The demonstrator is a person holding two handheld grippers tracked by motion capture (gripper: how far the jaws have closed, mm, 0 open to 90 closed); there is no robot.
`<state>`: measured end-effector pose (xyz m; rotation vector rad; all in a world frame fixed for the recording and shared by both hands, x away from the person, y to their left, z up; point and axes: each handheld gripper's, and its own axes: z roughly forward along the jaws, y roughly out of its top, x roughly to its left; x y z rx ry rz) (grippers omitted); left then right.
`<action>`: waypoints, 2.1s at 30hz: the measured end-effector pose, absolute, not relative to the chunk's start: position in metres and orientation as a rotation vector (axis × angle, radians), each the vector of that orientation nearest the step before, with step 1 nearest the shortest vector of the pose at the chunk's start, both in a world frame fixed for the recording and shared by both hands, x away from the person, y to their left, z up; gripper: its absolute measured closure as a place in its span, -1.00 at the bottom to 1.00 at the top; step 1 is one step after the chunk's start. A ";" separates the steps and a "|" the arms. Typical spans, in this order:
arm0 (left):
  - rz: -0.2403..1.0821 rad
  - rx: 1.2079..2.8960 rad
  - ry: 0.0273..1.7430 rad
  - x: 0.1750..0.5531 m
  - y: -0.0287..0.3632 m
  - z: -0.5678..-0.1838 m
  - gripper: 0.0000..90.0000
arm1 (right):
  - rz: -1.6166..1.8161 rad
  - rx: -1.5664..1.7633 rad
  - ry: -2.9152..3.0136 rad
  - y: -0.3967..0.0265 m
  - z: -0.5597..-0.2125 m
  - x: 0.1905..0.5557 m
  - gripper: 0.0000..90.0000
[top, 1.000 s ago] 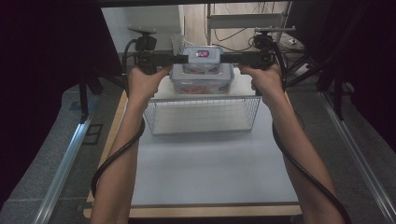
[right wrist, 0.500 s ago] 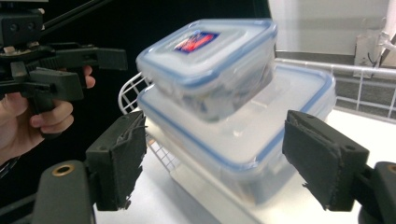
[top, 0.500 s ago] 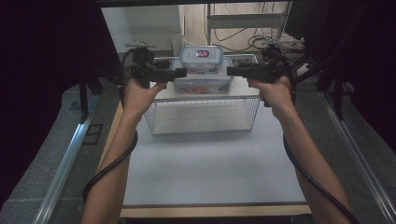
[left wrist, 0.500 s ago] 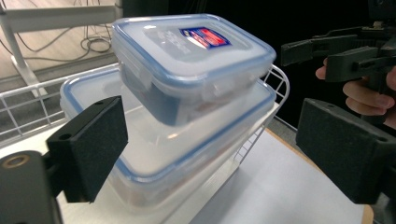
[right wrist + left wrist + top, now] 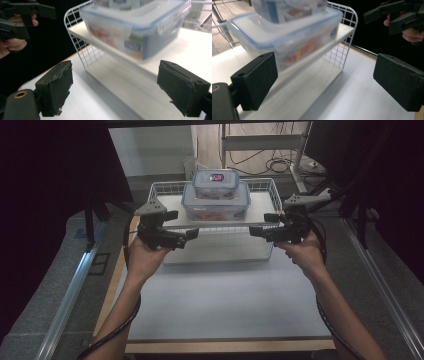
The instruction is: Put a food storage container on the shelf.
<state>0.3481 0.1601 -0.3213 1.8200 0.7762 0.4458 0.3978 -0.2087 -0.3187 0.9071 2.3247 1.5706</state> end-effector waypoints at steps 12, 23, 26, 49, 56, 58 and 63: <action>0.445 1.803 0.781 0.311 0.174 -0.359 -0.88 | 1.501 0.854 2.325 -0.216 -0.339 0.368 -0.78; 0.483 1.813 0.795 0.281 0.180 -0.386 -0.88 | 1.431 0.816 2.335 -0.220 -0.358 0.343 -0.87; 0.480 1.819 0.802 0.277 0.179 -0.393 -0.89 | 1.416 0.814 2.333 -0.222 -0.363 0.339 -0.90; 0.517 1.837 0.890 0.225 0.192 -0.448 -0.95 | 1.339 0.877 2.314 -0.254 -0.417 0.288 -1.00; 0.510 1.839 0.931 0.215 0.200 -0.468 -0.95 | 1.327 0.893 2.295 -0.262 -0.433 0.278 -1.00; 0.514 1.844 0.943 0.212 0.202 -0.473 -0.95 | 1.316 0.896 2.294 -0.263 -0.438 0.276 -1.00; 0.507 1.857 0.985 0.207 0.209 -0.487 -0.95 | 1.272 0.899 2.302 -0.266 -0.451 0.271 -1.00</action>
